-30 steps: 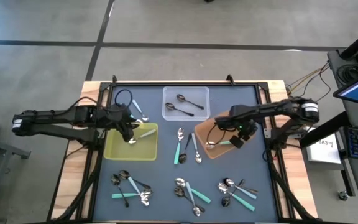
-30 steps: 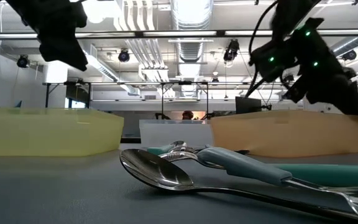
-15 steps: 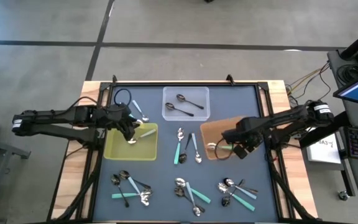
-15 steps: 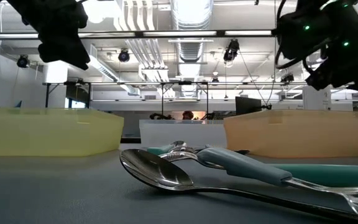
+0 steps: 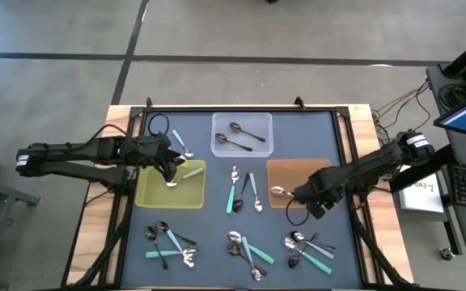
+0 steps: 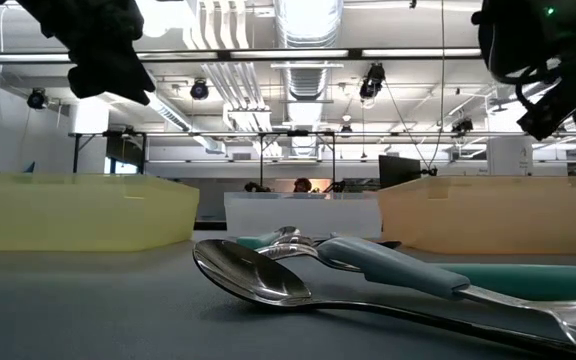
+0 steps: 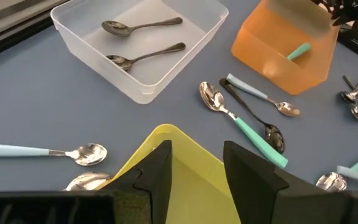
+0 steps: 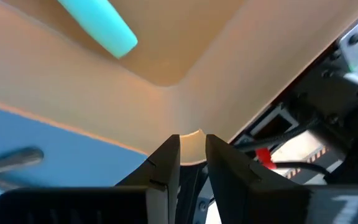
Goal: Sort silverware by color (type)
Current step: Adjust the orange bin on the table, then put the green spoon into the orange bin
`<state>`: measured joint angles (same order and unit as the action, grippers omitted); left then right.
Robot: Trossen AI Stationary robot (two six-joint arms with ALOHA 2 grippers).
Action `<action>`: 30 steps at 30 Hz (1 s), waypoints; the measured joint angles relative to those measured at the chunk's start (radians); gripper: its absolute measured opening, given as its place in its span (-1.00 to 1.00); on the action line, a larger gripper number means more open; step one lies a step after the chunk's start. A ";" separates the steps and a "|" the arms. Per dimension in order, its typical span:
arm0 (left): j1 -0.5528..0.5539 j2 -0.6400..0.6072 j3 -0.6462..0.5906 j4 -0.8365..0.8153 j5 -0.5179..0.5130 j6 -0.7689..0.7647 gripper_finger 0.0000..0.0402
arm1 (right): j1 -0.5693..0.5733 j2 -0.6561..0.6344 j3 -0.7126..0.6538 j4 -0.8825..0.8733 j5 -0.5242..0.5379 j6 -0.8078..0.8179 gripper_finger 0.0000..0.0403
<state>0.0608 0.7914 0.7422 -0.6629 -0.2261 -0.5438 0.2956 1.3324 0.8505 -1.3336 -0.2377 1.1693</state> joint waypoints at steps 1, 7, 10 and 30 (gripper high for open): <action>0.000 0.000 0.000 0.000 0.000 0.000 -0.37 | 0.006 -0.004 0.000 -0.001 -0.014 0.001 -0.66; 0.000 0.001 0.000 0.000 0.000 -0.006 -0.37 | 0.052 -0.019 0.000 -0.003 -0.063 0.033 -0.66; 0.000 0.007 0.000 0.003 0.012 -0.017 -0.37 | 0.072 -0.032 0.000 -0.004 -0.070 0.043 -0.66; -0.005 0.417 0.000 0.322 0.210 -0.143 -0.37 | 0.073 -0.160 0.232 0.005 0.455 0.231 -0.66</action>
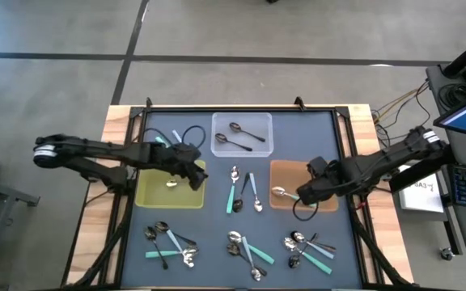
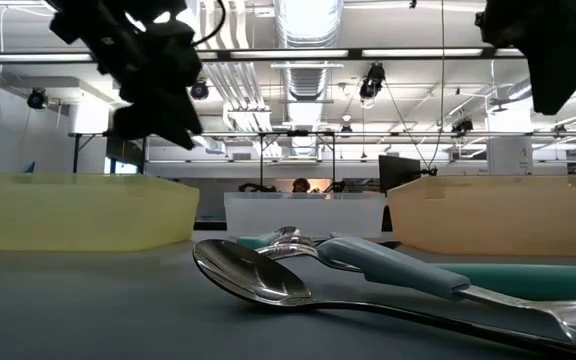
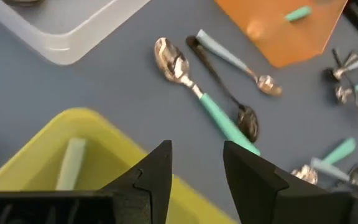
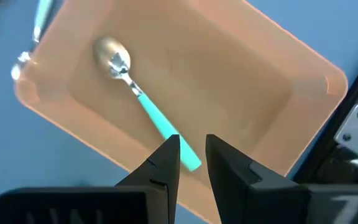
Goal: Sort silverware by color (type)
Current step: Put the green spoon into the orange bin
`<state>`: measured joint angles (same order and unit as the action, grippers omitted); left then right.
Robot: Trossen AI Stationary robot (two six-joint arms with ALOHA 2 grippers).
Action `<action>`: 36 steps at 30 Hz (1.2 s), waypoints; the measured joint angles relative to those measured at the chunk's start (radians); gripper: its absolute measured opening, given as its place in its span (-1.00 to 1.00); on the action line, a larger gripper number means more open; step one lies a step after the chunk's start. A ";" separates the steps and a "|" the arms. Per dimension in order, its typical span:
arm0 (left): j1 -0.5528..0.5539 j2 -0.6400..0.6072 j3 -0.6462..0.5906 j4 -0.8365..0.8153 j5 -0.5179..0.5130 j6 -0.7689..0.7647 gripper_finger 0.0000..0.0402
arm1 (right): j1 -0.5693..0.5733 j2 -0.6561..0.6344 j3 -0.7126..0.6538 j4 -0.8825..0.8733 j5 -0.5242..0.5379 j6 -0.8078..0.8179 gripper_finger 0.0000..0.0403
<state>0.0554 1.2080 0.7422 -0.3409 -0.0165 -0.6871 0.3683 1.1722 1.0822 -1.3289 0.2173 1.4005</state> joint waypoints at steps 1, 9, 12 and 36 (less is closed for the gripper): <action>-0.002 0.018 0.000 0.037 0.000 -0.009 -0.37 | 0.000 0.013 0.001 0.000 0.001 -0.008 -0.66; -0.042 0.160 0.001 0.179 -0.061 -0.140 -0.37 | 0.000 0.095 0.001 0.003 -0.008 -0.082 -0.66; -0.061 0.208 0.001 0.186 -0.107 -0.208 -0.37 | 0.000 0.105 0.001 0.003 -0.010 -0.103 -0.66; -0.176 0.717 0.542 -0.227 -0.203 -0.076 -0.37 | 0.000 0.106 0.000 -0.002 -0.007 -0.174 -0.66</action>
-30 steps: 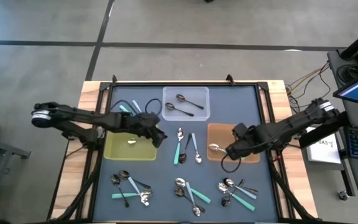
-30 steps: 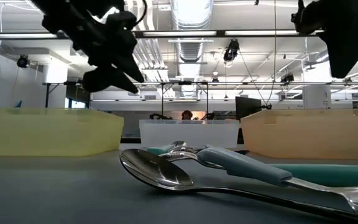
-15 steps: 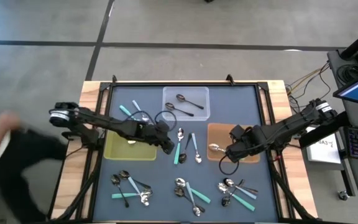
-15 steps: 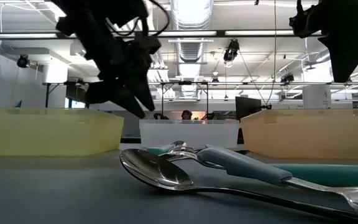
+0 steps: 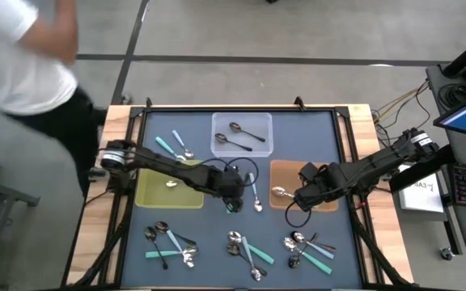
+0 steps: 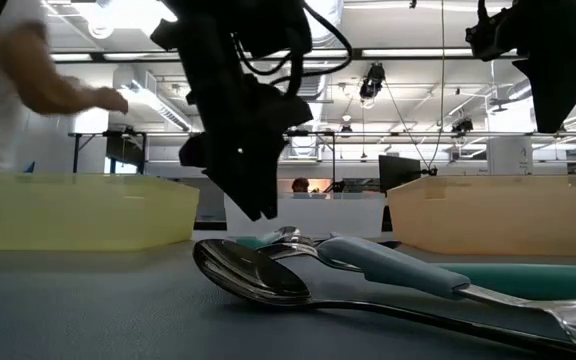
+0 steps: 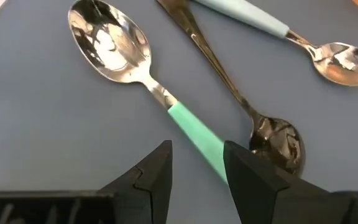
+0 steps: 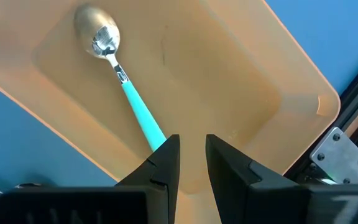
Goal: Sort silverware by color (type)
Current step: Put the green spoon into the orange bin
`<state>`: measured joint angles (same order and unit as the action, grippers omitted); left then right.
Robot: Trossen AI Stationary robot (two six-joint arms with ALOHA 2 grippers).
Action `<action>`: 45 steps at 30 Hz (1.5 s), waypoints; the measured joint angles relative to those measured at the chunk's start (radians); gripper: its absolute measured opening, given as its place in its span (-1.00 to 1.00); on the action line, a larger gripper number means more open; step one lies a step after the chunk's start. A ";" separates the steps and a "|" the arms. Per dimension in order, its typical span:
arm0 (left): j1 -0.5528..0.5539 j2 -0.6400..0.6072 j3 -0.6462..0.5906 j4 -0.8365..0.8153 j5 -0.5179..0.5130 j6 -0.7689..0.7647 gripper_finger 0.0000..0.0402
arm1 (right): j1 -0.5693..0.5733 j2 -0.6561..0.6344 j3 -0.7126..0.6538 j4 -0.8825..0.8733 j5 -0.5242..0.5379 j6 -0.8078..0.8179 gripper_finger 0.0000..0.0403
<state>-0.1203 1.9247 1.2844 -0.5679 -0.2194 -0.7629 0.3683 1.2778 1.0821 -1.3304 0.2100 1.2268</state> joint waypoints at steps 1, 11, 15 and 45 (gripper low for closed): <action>0.001 0.008 0.004 0.004 -0.005 -0.012 -0.37 | 0.000 0.000 0.000 0.000 0.000 -0.005 -0.66; 0.012 0.096 0.014 0.011 -0.037 -0.115 -0.37 | 0.000 0.000 -0.001 0.000 0.002 -0.035 -0.66; 0.012 0.119 0.018 0.010 -0.030 -0.128 -0.37 | 0.000 0.000 -0.002 -0.001 0.003 -0.039 -0.66; 0.017 -0.084 0.009 0.469 0.119 0.112 -0.89 | -0.002 -0.051 -0.002 0.042 0.087 0.019 -0.66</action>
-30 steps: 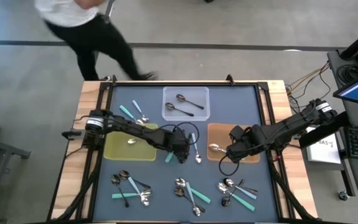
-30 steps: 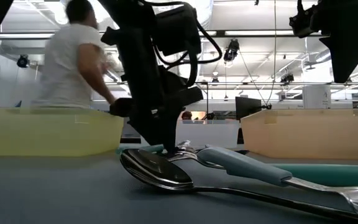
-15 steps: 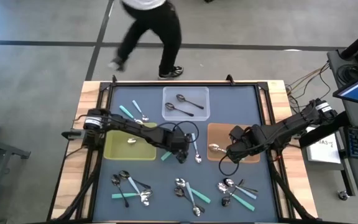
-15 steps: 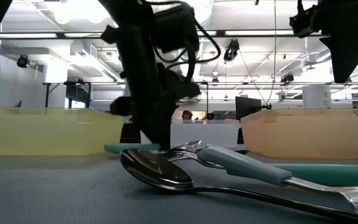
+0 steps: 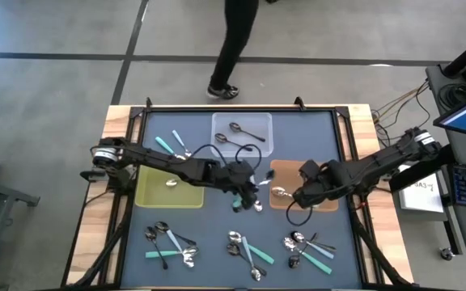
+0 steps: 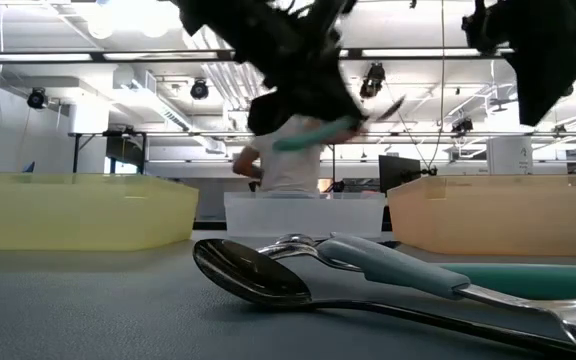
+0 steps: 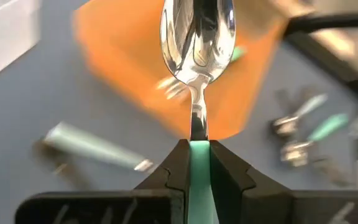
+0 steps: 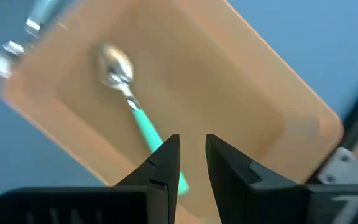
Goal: Sort silverware by color (type)
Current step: Put the green spoon into the orange bin
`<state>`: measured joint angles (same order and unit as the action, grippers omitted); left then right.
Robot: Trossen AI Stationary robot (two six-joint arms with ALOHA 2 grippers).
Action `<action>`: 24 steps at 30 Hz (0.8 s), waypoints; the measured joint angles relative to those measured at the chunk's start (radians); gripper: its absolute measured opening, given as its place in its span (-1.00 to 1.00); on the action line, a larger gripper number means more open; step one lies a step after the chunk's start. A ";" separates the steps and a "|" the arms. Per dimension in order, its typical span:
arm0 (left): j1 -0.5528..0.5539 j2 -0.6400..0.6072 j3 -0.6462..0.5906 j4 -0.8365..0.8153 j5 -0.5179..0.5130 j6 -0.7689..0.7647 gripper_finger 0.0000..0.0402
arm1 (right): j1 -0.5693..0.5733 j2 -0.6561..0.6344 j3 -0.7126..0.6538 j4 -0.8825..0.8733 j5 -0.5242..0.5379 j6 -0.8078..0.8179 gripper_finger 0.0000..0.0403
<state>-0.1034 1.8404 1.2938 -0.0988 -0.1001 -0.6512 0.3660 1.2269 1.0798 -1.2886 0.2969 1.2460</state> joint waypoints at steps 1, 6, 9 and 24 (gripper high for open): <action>0.001 0.000 0.000 0.046 0.015 0.009 -0.89 | 0.000 -0.016 0.001 0.011 0.012 0.008 -0.66; 0.016 0.014 0.001 0.218 0.042 0.052 -0.89 | 0.003 -0.114 0.033 0.078 0.134 0.021 -0.66; 0.030 0.022 0.001 0.288 0.039 0.095 -0.89 | 0.003 -0.166 0.040 0.161 0.222 -0.019 -0.66; 0.157 0.197 0.003 0.849 0.178 0.032 -0.89 | 0.002 -0.205 0.043 0.518 0.341 -0.302 -0.66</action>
<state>0.0535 2.0372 1.2972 0.7505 0.0778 -0.6191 0.3683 1.0223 1.1229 -0.7701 0.6380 0.9438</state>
